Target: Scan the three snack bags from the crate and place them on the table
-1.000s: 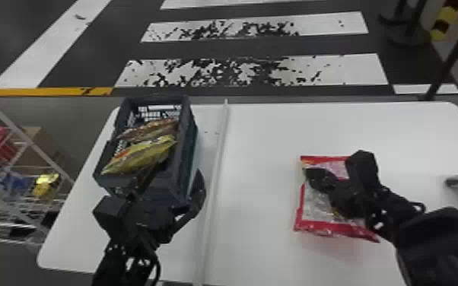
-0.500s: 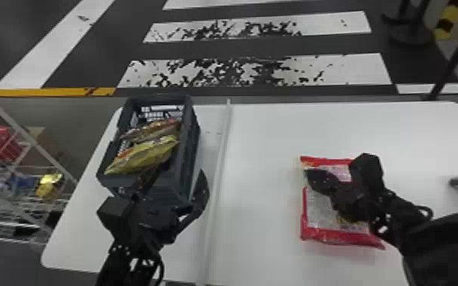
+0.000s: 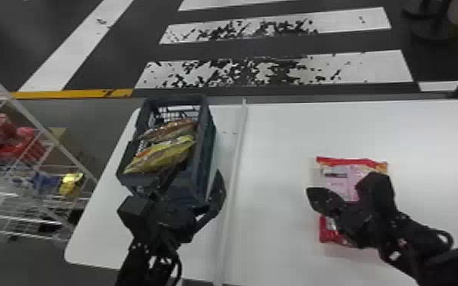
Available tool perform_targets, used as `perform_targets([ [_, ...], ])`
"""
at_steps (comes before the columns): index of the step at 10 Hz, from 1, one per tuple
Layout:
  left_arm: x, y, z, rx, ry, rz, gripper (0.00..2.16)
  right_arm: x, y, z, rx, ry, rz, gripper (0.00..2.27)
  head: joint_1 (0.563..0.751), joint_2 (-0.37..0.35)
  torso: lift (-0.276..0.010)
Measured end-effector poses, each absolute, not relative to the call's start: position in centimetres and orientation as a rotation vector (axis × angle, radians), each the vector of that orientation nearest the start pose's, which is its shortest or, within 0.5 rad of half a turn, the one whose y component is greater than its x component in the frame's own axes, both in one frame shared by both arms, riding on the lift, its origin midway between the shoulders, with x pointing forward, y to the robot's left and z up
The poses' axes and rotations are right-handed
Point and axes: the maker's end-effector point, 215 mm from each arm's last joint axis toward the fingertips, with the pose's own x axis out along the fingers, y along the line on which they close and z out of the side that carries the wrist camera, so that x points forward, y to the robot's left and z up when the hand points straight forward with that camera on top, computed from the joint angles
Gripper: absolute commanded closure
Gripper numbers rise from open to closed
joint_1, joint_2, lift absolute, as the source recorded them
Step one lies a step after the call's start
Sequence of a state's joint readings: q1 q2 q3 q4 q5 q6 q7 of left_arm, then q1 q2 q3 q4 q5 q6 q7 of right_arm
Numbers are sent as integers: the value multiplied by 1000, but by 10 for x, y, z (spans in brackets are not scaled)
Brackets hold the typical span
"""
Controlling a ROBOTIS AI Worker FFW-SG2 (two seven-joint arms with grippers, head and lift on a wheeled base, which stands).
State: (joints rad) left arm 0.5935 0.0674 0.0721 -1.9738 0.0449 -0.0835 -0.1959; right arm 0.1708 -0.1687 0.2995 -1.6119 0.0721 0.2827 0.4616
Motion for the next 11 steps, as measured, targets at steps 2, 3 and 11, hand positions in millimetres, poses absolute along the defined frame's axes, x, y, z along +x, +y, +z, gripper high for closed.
perform_targets([
  [2, 405, 233, -392, 39, 111, -164, 53, 423, -34, -529, -151, 488, 766, 2253, 695, 266, -62],
  [3, 404, 233, -392, 39, 108, -164, 53, 422, -36, -533, -157, 495, 763, 2253, 695, 266, -62],
  [11, 403, 233, -389, 36, 98, -166, 53, 446, -132, -555, -239, 552, 623, 2253, 695, 133, -62],
])
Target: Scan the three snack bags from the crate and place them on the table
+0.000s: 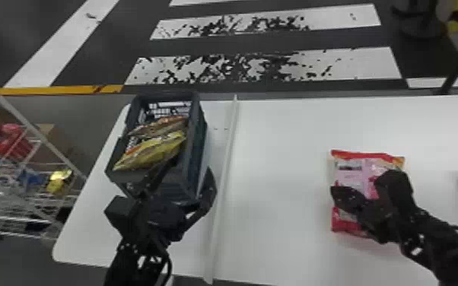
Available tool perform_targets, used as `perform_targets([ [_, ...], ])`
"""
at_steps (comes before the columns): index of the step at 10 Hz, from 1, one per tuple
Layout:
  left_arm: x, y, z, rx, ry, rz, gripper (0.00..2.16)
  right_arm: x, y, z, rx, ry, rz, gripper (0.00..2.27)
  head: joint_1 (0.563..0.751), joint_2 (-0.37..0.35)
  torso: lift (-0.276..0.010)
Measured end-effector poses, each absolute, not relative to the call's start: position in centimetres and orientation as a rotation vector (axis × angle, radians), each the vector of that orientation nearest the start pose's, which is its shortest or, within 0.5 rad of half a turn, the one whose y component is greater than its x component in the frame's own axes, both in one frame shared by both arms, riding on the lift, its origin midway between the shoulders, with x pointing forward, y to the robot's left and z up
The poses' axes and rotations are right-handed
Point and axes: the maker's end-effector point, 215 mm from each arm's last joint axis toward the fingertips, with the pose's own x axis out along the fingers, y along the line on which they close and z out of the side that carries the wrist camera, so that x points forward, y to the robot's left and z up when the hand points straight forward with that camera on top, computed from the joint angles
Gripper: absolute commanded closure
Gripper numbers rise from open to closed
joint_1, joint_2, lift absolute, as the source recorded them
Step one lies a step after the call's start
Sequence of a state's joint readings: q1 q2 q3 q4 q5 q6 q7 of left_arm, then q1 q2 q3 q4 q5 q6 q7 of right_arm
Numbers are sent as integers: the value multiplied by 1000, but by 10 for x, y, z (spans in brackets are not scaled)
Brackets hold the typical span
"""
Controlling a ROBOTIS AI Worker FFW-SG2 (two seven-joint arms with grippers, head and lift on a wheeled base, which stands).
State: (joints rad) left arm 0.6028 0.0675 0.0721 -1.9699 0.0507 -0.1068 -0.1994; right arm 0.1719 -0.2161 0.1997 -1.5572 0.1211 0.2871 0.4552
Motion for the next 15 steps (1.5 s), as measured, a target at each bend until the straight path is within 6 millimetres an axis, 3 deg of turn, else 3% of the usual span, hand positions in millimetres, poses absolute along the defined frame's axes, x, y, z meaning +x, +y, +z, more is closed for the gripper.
perform_targets([
  [4, 403, 232, -388, 34, 95, -166, 56, 449, -180, -556, -264, 566, 570, 2253, 695, 70, -62],
  [7, 401, 232, -387, 35, 93, -167, 56, 449, -183, -550, -250, 553, 561, 2202, 695, 64, -62],
  [8, 401, 232, -387, 35, 91, -167, 56, 448, -183, -539, -235, 531, 557, 1845, 695, 66, -62],
  [10, 400, 231, -381, 34, 82, -169, 56, 445, -186, -486, -148, 445, 530, 1025, 695, 63, -62],
  [11, 401, 228, -377, 31, 75, -173, 56, 443, -193, -466, -124, 417, 512, 336, 695, 51, -62],
  [12, 401, 224, -373, 28, 68, -180, 56, 442, -205, -448, -106, 390, 481, 76, 695, 28, -62],
  [15, 402, 211, -368, 7, 64, -197, 56, 439, -270, -427, -79, 384, 347, 76, 695, -67, -62],
])
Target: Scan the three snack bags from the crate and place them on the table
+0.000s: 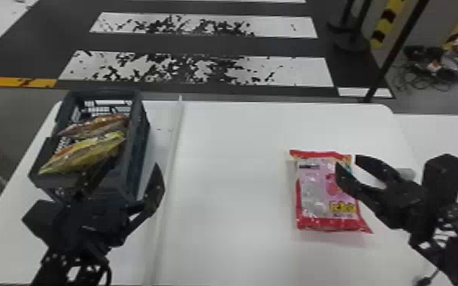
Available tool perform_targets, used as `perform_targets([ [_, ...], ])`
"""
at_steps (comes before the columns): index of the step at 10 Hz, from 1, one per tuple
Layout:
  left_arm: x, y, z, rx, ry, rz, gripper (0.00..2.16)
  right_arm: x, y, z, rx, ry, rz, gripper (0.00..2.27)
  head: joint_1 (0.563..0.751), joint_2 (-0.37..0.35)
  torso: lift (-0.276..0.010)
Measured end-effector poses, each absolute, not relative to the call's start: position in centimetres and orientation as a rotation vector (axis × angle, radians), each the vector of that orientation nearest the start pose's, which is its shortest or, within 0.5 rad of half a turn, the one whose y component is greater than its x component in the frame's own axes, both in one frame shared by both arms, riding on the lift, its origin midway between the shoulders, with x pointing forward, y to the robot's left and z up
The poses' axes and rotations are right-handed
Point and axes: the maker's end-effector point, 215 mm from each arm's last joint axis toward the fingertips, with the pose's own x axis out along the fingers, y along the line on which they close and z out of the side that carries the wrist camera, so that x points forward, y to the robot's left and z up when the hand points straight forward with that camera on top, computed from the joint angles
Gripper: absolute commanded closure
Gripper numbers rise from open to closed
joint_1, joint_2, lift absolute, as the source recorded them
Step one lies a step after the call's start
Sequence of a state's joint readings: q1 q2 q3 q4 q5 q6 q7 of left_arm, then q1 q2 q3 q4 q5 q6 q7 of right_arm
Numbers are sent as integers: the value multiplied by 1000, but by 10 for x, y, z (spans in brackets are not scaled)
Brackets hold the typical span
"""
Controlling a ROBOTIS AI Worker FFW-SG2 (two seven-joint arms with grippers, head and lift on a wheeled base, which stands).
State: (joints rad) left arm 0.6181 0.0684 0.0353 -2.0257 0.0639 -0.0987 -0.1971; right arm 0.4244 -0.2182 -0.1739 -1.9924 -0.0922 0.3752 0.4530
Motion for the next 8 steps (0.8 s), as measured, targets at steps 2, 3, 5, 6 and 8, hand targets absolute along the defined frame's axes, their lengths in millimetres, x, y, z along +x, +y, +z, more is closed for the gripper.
perform_targets([
  [2, 402, 202, -371, -5, 76, -206, 56, 432, -330, -432, -72, 436, 238, 66, 695, -140, -62],
  [3, 403, 199, -373, -8, 79, -210, 56, 427, -355, -440, -64, 477, 190, 66, 695, -190, -62],
  [5, 403, 194, -374, -13, 81, -218, 56, 416, -400, -463, -51, 577, 111, 70, 695, -265, -62],
  [6, 403, 192, -374, -15, 82, -221, 56, 413, -412, -474, -57, 610, 94, 73, 695, -294, -62],
  [8, 400, 190, -377, -19, 88, -224, 56, 411, -428, -492, -64, 655, 80, 73, 695, -323, -62],
])
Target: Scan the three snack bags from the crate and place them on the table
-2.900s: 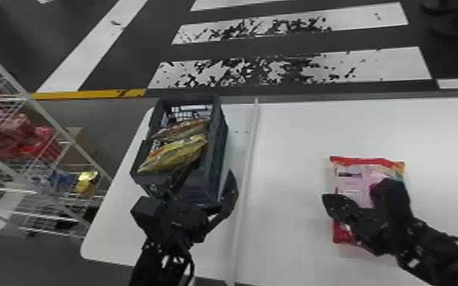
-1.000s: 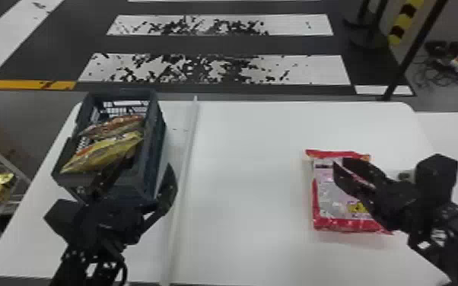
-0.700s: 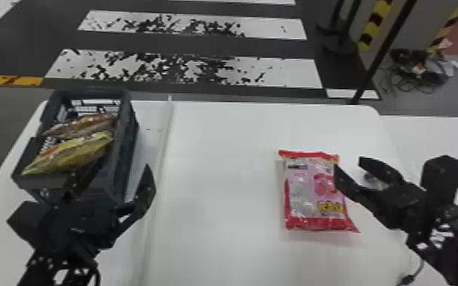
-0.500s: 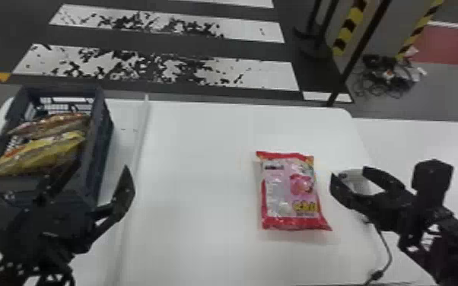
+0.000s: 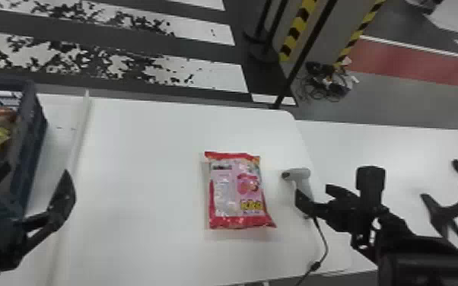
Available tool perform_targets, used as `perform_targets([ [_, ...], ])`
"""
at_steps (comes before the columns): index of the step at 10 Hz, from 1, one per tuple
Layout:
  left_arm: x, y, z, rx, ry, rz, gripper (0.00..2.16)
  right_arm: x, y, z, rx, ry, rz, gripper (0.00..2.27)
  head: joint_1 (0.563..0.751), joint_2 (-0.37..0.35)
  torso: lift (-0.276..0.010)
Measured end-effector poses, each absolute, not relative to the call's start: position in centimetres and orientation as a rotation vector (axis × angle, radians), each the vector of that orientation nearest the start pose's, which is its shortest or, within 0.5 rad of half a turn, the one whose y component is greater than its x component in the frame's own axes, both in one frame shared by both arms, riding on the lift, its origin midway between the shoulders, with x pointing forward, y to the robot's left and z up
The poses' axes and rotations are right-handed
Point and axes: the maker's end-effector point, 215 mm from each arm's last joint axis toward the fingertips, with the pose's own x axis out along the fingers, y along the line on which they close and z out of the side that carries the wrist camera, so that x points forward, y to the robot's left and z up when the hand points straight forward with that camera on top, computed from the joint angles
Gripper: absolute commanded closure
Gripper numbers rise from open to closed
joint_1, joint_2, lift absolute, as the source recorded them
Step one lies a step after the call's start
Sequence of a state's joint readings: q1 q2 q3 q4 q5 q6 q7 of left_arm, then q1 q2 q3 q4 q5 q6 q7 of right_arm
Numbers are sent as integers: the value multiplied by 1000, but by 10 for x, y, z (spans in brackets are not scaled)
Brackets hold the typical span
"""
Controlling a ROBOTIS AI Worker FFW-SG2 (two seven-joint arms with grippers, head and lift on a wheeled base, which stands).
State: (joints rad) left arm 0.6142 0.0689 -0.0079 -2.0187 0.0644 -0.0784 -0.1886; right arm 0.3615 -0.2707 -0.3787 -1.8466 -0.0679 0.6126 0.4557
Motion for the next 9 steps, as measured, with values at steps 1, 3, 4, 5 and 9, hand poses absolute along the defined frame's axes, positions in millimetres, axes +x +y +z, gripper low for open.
perform_targets([
  [1, 398, 189, -378, -20, 90, -225, 60, 413, -431, -501, -66, 675, 83, 73, 695, -326, -62],
  [3, 391, 188, -378, -21, 81, -225, 60, 420, -439, -518, -90, 716, 86, 73, 695, -338, -62],
  [4, 389, 188, -377, -22, 77, -224, 60, 424, -441, -524, -105, 731, 87, 73, 695, -341, -62],
  [5, 387, 188, -379, -23, 76, -223, 60, 430, -443, -530, -120, 745, 87, 73, 695, -342, -62],
  [9, 384, 185, -385, -29, 79, -224, 60, 455, -443, -561, -174, 820, 97, 1447, 695, -336, -62],
])
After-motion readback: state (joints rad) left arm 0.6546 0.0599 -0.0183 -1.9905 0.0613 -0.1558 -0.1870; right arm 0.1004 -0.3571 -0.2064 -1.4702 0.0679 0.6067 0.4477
